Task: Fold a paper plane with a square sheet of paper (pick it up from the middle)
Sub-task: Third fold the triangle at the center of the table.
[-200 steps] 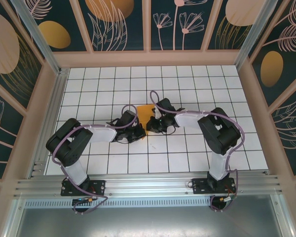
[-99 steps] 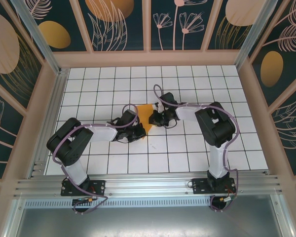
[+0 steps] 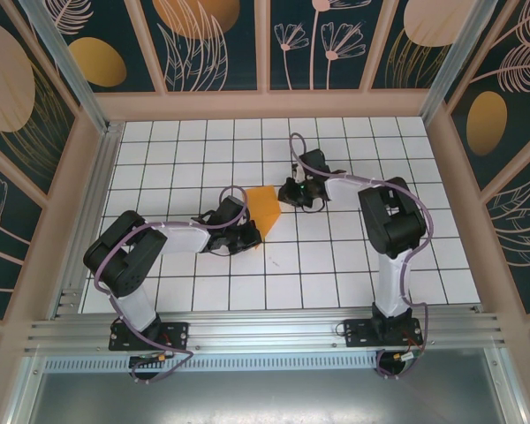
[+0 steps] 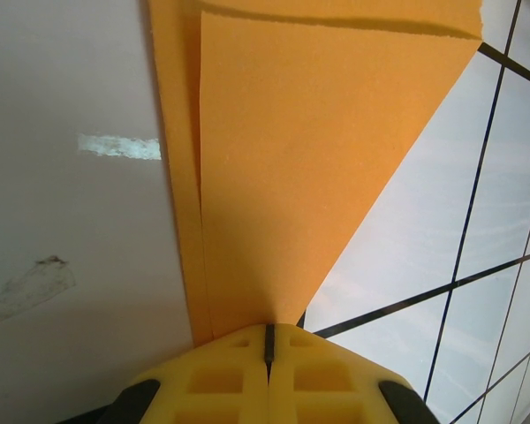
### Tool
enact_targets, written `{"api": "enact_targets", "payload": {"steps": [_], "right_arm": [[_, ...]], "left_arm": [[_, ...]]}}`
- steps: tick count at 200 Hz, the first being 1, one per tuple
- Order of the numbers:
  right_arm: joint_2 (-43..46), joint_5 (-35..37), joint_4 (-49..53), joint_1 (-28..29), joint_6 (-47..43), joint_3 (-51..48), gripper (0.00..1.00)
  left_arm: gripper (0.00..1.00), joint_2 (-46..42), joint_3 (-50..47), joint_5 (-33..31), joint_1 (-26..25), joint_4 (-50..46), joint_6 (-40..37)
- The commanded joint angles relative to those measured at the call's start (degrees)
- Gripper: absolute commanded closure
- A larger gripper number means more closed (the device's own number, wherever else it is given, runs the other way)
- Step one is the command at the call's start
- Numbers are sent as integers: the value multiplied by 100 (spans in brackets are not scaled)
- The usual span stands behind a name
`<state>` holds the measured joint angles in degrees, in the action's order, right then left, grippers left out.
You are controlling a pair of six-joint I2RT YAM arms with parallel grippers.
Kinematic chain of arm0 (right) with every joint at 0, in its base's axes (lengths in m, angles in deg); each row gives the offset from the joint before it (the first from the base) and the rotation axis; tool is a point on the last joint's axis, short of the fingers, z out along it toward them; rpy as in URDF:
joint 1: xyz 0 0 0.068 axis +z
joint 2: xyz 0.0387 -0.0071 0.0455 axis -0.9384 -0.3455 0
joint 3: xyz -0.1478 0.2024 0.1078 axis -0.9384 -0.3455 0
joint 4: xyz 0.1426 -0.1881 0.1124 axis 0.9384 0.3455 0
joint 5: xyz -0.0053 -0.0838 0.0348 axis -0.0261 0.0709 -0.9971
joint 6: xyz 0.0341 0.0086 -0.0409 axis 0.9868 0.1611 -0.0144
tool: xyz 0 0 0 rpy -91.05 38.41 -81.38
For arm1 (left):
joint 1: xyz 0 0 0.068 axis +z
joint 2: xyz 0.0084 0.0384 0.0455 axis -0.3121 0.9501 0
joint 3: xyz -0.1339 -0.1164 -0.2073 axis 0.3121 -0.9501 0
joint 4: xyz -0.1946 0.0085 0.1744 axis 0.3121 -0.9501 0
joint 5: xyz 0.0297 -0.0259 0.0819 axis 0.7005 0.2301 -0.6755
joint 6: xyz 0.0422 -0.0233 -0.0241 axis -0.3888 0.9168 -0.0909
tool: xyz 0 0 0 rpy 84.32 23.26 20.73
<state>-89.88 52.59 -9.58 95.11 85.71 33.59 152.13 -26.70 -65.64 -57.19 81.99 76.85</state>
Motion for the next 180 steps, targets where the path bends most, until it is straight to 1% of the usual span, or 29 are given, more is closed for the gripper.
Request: {"api": "enact_targets", "payload": {"steps": [1,29,50,73,111,136,152,180], "right_arm": [[735,-98,-108,183,-65,-398,85],[741,-203,-112,561,59,-868,86],[530,-279,-173,573,149,-889,86],[242,-362,-164,569,141,-678,86],[-58,-139,21,545,151,-500,86],[-100,261,195,461,236,-492,86],[-138,271,210,455,239,-467,86],[-252,286,365,509,273,-414,86]], "left_arm": [[94,349,-257,-708,34,-1237,-81],[94,314,-257,-726,33,-1203,-59],[93,271,-257,-734,37,-1175,-41],[93,210,-257,-752,34,-1175,-36],[93,169,-252,-770,36,-1169,-35],[93,138,-288,-770,33,-1166,-39],[93,83,-259,-752,37,-1192,-64],[90,-184,-326,-356,30,-936,-346]]}}
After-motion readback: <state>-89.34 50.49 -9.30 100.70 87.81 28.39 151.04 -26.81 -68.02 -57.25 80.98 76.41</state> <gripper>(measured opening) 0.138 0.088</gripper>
